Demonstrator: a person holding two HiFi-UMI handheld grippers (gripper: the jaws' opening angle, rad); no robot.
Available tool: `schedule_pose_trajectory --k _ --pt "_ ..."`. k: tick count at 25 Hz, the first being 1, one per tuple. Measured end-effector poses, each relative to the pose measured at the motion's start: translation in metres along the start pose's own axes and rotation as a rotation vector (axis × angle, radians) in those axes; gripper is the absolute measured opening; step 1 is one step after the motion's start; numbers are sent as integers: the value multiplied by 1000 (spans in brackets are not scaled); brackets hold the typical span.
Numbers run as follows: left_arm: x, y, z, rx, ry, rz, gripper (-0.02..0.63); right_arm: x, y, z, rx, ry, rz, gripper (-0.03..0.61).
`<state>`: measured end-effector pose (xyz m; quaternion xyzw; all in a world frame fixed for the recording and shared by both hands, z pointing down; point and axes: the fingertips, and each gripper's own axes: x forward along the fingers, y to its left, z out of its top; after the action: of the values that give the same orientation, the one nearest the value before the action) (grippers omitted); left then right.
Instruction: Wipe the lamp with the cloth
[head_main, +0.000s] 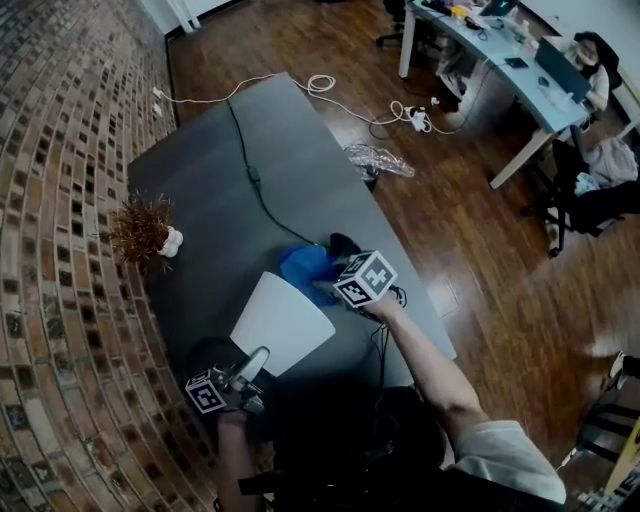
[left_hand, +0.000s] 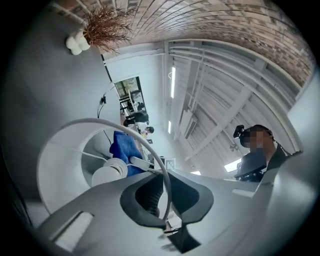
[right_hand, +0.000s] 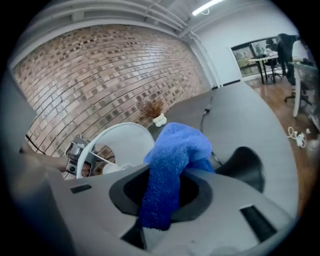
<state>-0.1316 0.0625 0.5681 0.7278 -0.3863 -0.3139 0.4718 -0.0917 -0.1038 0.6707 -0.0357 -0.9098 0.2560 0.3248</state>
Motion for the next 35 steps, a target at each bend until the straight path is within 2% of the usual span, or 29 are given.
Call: schedule_pose_trajectory --k 5,8,10,12,13,14,15,17,18,19,21,22,23,24,25,26,27,28,29,30,32,34,35 --pt "-2 2 6 34 -6 -3 17 -41 -75 -22 43 89 -141 84" --pt "3 -4 5 63 21 -8 20 -71 -106 -23 113 70 -212 84" --pt "5 -6 5 90 42 -7 23 -95 -128 -16 130 62 -315 86" --pt "6 -6 2 129 74 8 23 -115 -136 -5 70 78 -435 86" --pt "5 -6 1 152 94 19 21 -120 -129 3 21 83 -468 86" --pt "4 -5 1 177 114 28 21 -121 -114 12 -32 81 -466 86" --pt "4 -4 2 208 135 33 21 -116 -88 21 -77 64 -415 86" --pt "4 -3 6 303 182 48 20 -93 -12 43 -104 -25 -180 86" --pt "5 -2 8 374 217 62 21 -81 25 51 -91 -72 -56 86" --pt "6 -1 10 456 265 82 23 -72 52 55 -78 -102 28 86" --pt "5 9 12 603 381 145 25 -61 73 52 -68 -112 71 83" --pt "3 16 13 639 426 178 38 -58 76 48 -67 -103 72 83" --pt "0 21 13 639 447 198 54 -55 79 43 -73 -85 73 83" --pt "-4 24 13 605 444 201 63 -52 82 38 -90 -58 69 83" --pt "-7 23 12 542 420 189 101 -48 86 32 -118 -27 57 83" --pt "-10 19 14 461 378 161 229 -45 91 26 -154 5 40 83" --pt "-13 12 19 375 317 121 313 -43 95 21 -193 31 22 83" --pt "-14 4 29 294 244 72 314 -42 100 17 -230 52 9 83" --pt "-16 -3 41 222 168 23 354 -42 103 12 -262 69 -1 83" --pt "-17 -6 54 160 101 -13 371 -41 107 6 -289 87 -6 82" --pt "-20 1 77 43 0 -24 359 -36 115 -8 -339 126 -8 81" --pt "-21 20 93 -78 -50 11 335 -30 126 -19 -373 148 0 81" --pt "-19 32 97 -135 -54 34 290 -28 132 -22 -379 149 11 81"
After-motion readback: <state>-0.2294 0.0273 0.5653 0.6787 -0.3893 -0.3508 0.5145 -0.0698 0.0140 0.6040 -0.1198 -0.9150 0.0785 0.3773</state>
